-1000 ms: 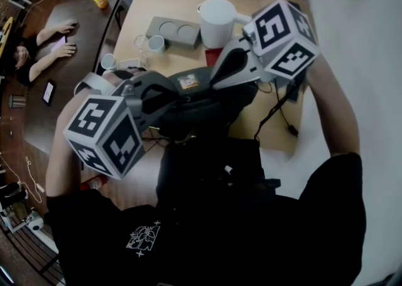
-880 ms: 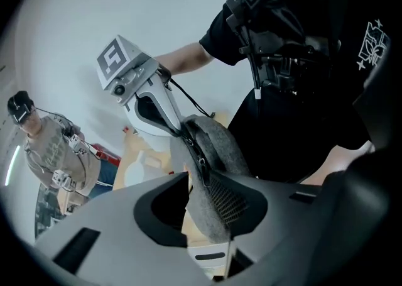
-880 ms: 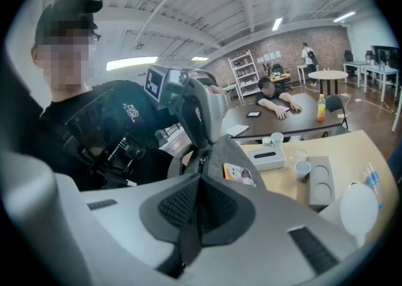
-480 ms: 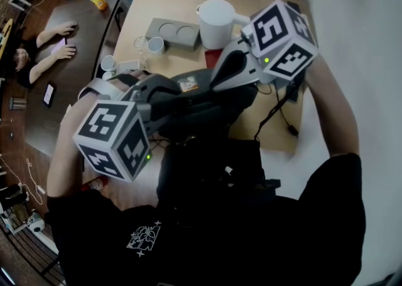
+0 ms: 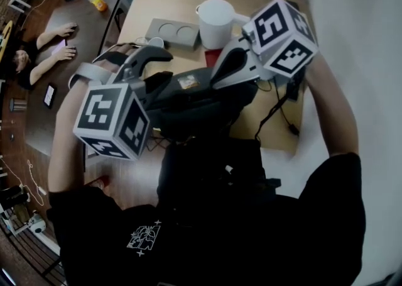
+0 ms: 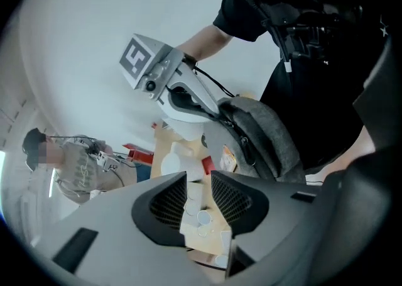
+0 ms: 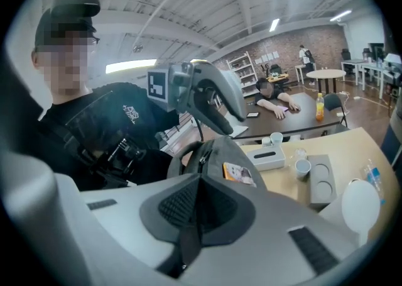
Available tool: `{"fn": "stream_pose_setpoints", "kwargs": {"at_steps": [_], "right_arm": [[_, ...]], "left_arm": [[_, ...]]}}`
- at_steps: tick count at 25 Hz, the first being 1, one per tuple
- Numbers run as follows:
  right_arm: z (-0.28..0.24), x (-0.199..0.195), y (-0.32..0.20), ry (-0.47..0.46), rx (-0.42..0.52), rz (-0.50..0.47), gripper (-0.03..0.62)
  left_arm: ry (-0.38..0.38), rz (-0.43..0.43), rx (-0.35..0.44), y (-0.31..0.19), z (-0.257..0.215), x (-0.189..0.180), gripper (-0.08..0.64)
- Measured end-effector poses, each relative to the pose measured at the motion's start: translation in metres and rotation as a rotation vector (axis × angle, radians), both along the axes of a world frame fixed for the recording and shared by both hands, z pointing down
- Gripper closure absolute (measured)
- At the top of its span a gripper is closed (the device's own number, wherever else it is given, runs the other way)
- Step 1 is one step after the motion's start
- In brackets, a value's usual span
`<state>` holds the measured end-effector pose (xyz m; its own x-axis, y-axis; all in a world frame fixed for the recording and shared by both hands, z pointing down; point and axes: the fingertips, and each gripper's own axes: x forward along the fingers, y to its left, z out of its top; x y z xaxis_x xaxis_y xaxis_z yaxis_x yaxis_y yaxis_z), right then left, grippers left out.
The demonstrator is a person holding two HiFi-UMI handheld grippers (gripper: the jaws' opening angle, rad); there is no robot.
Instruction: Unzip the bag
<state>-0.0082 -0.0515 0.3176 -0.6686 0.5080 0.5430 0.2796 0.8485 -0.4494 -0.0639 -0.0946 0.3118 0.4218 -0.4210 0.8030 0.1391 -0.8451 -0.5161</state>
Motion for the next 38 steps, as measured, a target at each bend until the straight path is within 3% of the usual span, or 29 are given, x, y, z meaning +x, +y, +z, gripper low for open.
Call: {"fn": "stream_pose_setpoints", "kwargs": {"at_steps": [5,9,11,15,17,23,28,30,33,35,38], "right_arm": [[0.002,0.000,0.000,0.005,0.002,0.004,0.577],[0.003,-0.001,0.000,0.009,-0.006,-0.005,0.578],[0.002,-0.001,0.000,0.011,-0.003,-0.008,0.578],[0.001,-0.002,0.002,0.010,0.001,-0.014,0.578],[0.001,-0.002,0.002,0.009,-0.003,-0.011,0.578],[0.000,-0.001,-0.001,0.001,-0.021,-0.002,0.578],[0.001,-0.001,-0.002,-0.003,-0.022,0.004,0.577],[0.000,-0.003,-0.003,-0.008,-0.021,0.000,0.578],[0.002,0.001,-0.001,0.001,-0.029,-0.004,0.578],[0.005,0.002,0.000,0.003,-0.027,-0.005,0.578],[0.005,0.000,-0.002,-0.001,-0.020,-0.008,0.578]], "left_arm": [[0.024,0.066,-0.183,0.040,0.012,0.003,0.440],[-0.056,0.098,-0.191,0.050,0.028,0.003,0.440],[-0.078,0.107,-0.157,0.046,0.029,0.004,0.440],[-0.089,0.067,0.070,0.006,0.013,0.005,0.442],[-0.043,0.059,0.044,0.001,0.008,0.007,0.442],[0.096,0.121,-0.242,0.044,0.003,0.024,0.440],[0.369,0.114,-0.442,0.052,-0.022,0.045,0.442],[0.485,0.092,-0.460,0.047,-0.033,0.046,0.477],[0.635,0.007,-0.372,0.027,-0.034,0.043,0.557],[0.683,-0.017,-0.312,0.017,-0.035,0.040,0.557],[0.713,-0.062,-0.332,0.011,-0.040,0.033,0.557]]}}
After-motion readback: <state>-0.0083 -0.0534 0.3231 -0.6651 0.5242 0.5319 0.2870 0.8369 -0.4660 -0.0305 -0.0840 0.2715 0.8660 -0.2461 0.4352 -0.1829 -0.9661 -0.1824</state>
